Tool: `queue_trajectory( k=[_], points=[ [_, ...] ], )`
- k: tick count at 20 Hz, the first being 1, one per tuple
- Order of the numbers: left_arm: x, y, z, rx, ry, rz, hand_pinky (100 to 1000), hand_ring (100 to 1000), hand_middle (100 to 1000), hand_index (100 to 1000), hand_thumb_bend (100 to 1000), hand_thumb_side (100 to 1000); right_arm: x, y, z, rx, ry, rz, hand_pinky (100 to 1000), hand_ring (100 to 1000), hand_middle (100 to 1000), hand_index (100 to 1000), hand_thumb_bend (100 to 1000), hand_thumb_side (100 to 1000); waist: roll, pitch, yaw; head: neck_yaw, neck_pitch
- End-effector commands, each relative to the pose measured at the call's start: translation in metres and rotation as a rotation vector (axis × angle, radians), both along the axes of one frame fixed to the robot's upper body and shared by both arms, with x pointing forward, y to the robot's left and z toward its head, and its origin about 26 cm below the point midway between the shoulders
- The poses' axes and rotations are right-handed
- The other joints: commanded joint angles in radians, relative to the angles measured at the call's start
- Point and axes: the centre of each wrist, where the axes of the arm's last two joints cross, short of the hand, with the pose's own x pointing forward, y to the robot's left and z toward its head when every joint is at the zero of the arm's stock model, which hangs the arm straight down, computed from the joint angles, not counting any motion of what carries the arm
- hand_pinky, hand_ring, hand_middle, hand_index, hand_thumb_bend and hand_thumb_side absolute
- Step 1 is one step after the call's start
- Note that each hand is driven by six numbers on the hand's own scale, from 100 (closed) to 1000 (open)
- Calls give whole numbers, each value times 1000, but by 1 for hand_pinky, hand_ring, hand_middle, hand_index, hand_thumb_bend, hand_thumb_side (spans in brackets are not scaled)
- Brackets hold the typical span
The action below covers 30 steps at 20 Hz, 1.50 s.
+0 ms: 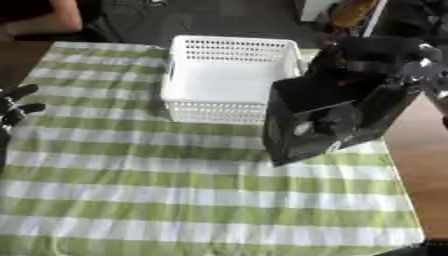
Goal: Pick up objects on the table and place them in the box.
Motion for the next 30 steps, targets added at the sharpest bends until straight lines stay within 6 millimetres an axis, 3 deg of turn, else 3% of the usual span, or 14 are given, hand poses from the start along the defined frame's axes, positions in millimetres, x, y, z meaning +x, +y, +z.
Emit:
queue_trajectory(
  k=[1, 18, 30],
  points=[
    [0, 2, 8, 25, -21, -4, 734, 866, 971, 909, 100, 1000, -3, -1, 22, -165, -65, 128, 100, 282, 334, 422, 100, 330, 4, -10, 0, 6, 1],
    [1, 0, 5, 14, -15, -16, 734, 869, 972, 907, 100, 1000, 53, 39, 25, 13, -162, 78, 100, 277, 330, 421, 100, 318, 14, -5, 9, -9, 1],
    [2, -2, 5, 8, -16, -26, 734, 871, 973, 906, 100, 1000, 93, 36, 7, 52, -161, -44, 100, 281, 327, 415, 100, 310, 17, 2, 20, -17, 1]
  ],
)
